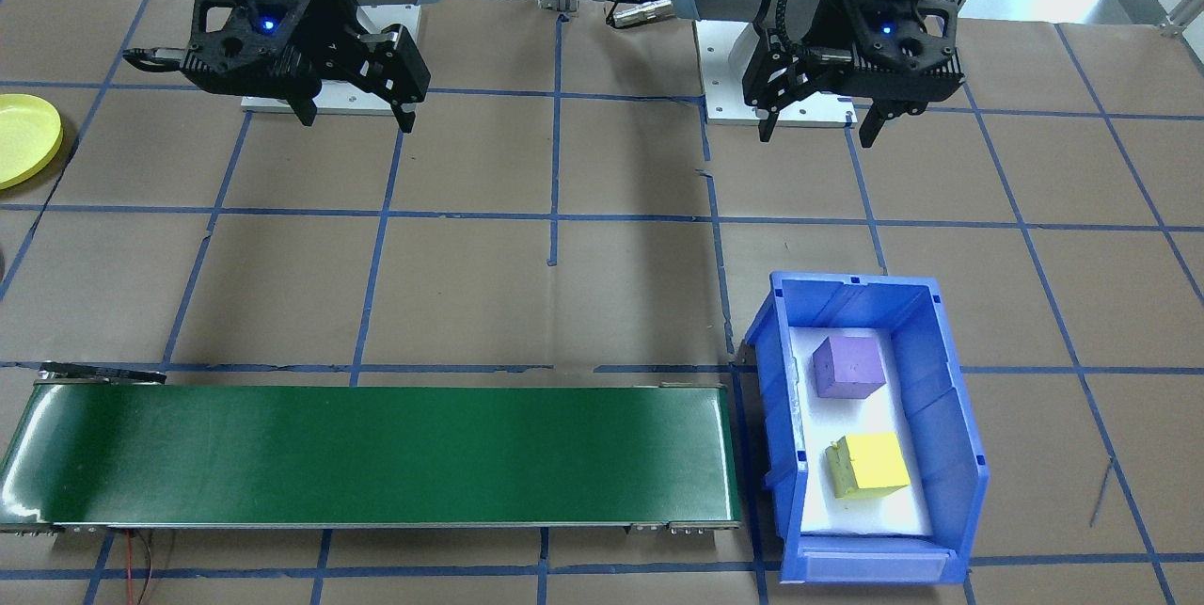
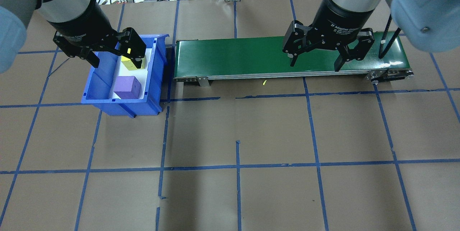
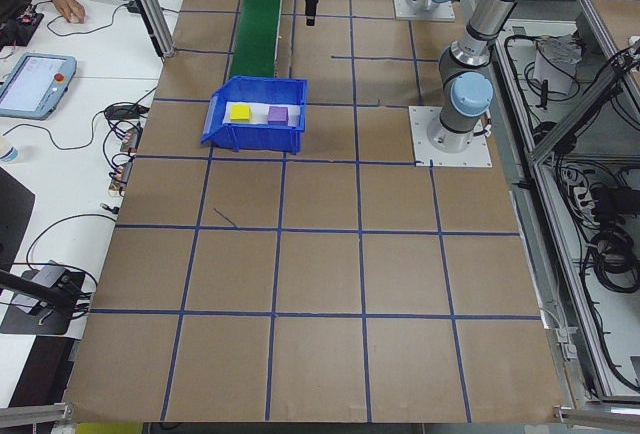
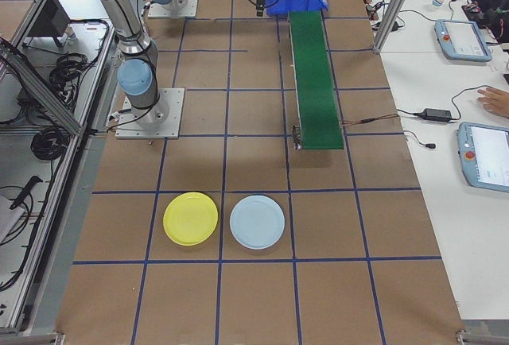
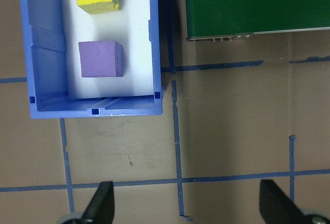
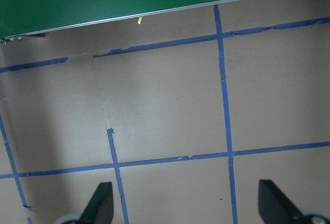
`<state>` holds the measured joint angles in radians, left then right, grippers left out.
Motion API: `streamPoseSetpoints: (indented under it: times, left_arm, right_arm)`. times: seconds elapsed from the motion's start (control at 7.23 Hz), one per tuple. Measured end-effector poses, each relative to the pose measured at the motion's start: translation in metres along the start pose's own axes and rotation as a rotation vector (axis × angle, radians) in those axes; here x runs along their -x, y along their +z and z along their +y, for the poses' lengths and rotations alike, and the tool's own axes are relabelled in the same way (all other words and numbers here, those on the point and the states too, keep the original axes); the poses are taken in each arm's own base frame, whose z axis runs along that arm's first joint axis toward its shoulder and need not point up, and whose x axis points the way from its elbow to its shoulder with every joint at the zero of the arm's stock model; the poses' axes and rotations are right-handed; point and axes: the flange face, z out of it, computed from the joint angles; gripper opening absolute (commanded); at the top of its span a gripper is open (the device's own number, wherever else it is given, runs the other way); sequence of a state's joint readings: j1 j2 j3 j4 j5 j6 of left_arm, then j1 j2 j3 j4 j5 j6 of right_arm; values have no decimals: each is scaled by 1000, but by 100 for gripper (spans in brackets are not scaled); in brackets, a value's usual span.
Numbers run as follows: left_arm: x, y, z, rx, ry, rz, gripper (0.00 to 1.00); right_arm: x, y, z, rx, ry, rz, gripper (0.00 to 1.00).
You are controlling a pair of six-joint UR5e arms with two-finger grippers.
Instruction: Move block left to right into plate
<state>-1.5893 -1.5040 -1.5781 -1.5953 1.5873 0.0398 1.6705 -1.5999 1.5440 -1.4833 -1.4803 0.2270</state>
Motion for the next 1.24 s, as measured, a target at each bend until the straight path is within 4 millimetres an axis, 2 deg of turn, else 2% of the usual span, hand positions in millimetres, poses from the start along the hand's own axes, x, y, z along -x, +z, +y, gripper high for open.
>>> streamPoseSetpoints:
  times: [0.55, 0.83, 1.11, 1.24]
  left_arm:
    - [1, 3, -1, 4, -1, 3, 100]
    - [10, 11, -9, 19, 29, 1, 100]
    - [27, 25, -22, 39, 66, 3, 100]
    - [36, 43, -40, 45, 57, 6, 100]
  right_arm:
    - [0, 0, 0, -1, 1, 0, 100]
    - [0, 0, 0, -3, 0, -1, 100]
    - [0, 0, -1, -5, -1, -1, 100]
    - [0, 0, -1, -5, -1, -1, 100]
